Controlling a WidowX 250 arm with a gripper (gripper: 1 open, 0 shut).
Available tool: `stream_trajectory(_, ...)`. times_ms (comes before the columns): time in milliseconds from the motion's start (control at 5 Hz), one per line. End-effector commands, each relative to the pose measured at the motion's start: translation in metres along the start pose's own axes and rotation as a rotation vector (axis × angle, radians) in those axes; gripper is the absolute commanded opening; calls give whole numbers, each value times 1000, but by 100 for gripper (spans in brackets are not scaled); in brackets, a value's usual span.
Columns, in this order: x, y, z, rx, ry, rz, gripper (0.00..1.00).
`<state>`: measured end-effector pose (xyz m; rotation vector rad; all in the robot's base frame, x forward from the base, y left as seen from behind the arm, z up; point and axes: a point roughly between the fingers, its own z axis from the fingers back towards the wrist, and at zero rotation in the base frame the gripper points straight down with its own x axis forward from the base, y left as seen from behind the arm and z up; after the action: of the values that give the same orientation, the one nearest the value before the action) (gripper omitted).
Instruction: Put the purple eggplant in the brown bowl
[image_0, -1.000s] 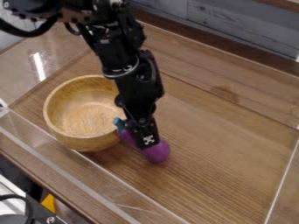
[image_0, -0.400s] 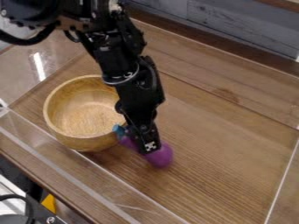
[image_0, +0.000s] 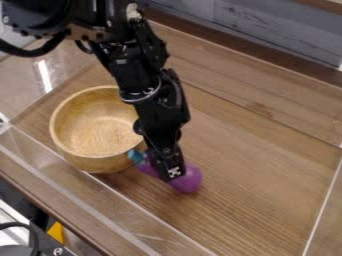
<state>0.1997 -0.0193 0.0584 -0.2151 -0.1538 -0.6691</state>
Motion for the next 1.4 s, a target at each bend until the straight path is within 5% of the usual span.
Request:
stream_trajectory(0, 5, 4, 10, 33, -30, -15, 0)
stream_trajectory(1200, 0, 17, 12, 55, -14, 0, 0)
